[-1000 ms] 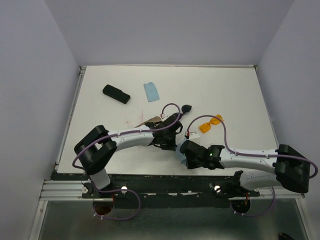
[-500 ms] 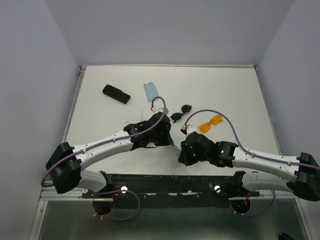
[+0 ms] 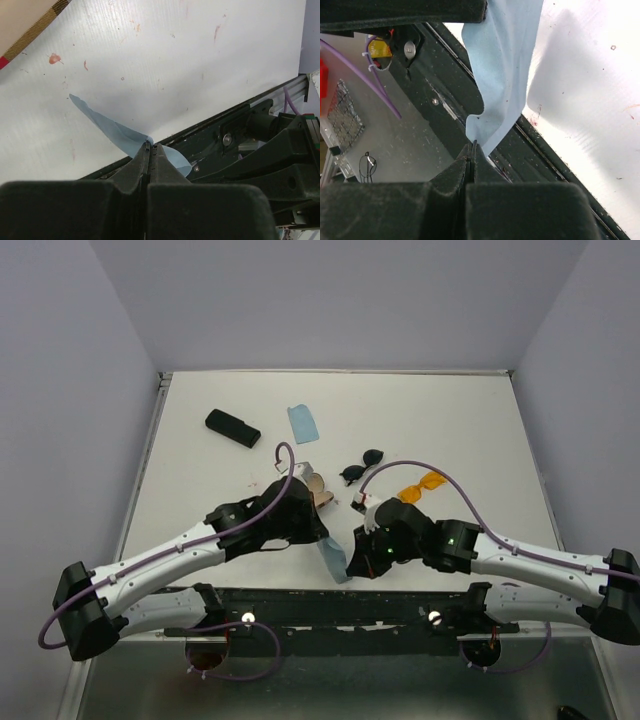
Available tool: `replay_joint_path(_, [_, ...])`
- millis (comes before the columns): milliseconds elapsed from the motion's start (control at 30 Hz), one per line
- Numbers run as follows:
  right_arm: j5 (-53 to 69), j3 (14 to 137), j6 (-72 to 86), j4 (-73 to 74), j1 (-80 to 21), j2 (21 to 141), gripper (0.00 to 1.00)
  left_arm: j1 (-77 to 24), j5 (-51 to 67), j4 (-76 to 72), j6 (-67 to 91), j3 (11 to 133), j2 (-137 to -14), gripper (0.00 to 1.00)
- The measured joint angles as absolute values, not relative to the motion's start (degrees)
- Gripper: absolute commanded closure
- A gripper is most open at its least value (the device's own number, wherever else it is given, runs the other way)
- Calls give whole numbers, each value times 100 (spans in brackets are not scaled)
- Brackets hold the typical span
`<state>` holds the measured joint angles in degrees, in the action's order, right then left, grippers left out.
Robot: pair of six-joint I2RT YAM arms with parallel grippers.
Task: Organize the sunglasses
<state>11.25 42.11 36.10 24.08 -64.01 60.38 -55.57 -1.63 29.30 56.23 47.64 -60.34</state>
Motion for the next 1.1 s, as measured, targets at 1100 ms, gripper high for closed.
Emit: replay_joint_path(1100, [-711, 4185, 3594, 3162, -3889, 7426, 98, -4836, 888, 2416, 4862, 8366, -11491, 100])
